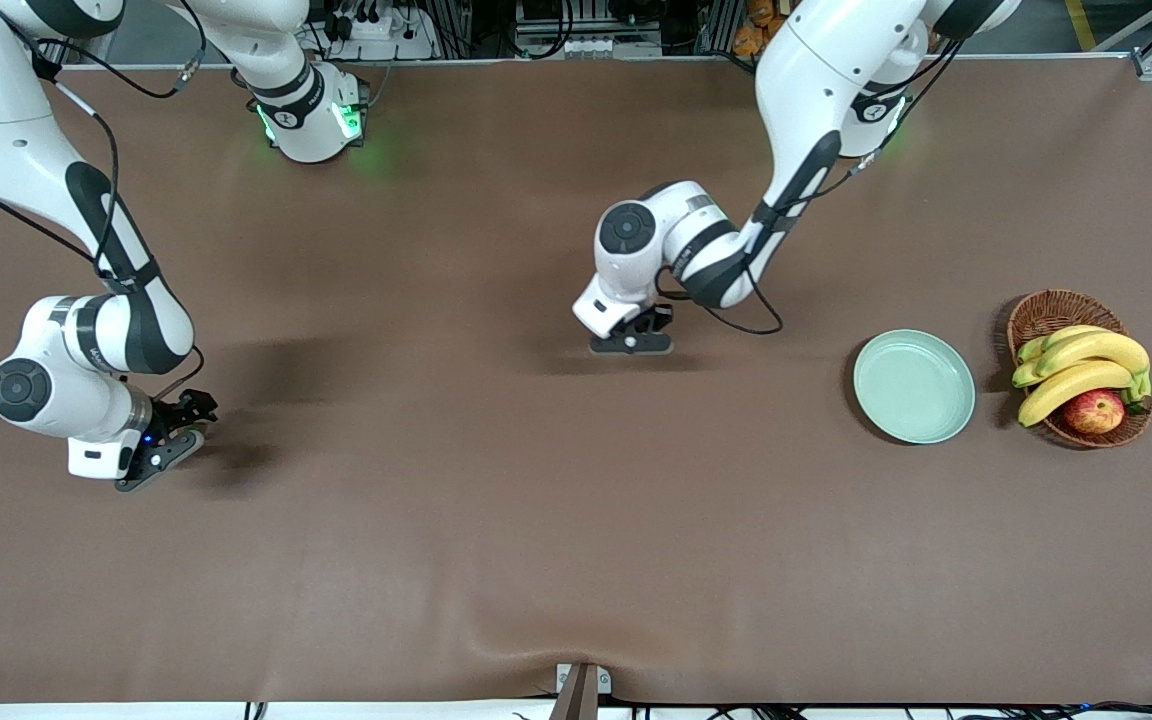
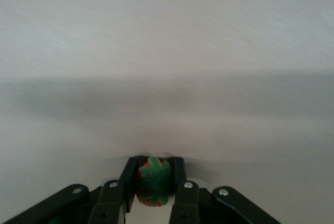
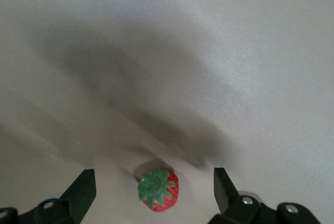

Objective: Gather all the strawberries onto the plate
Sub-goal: 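Place the strawberry on the green plate with the left gripper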

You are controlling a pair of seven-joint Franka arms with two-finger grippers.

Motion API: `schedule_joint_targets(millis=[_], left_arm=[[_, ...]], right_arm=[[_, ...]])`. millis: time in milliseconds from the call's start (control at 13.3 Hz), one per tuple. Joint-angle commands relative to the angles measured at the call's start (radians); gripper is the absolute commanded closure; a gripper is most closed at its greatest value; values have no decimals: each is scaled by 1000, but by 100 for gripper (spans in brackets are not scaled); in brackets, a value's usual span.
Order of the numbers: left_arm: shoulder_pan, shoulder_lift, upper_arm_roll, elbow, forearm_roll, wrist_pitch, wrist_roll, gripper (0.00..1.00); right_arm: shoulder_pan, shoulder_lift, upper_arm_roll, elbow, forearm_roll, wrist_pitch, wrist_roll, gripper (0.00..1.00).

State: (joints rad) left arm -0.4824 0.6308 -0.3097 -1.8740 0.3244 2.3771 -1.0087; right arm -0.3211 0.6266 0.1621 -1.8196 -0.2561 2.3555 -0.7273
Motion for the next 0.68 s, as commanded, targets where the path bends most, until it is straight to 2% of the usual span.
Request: schedule_joint_targets(millis=[0, 301, 603], left_arm=[[100, -103, -8, -28, -2, -120, 15, 100], [319, -172, -29, -25, -34, -232, 244, 100], [517, -186, -32, -30, -28, -320, 421, 100]], right_arm=[[-7, -36, 2, -40, -14, 33, -99, 0], [-18, -30, 0, -44, -14, 50, -132, 0], [-29, -25, 0, -64, -14, 50, -132, 0]])
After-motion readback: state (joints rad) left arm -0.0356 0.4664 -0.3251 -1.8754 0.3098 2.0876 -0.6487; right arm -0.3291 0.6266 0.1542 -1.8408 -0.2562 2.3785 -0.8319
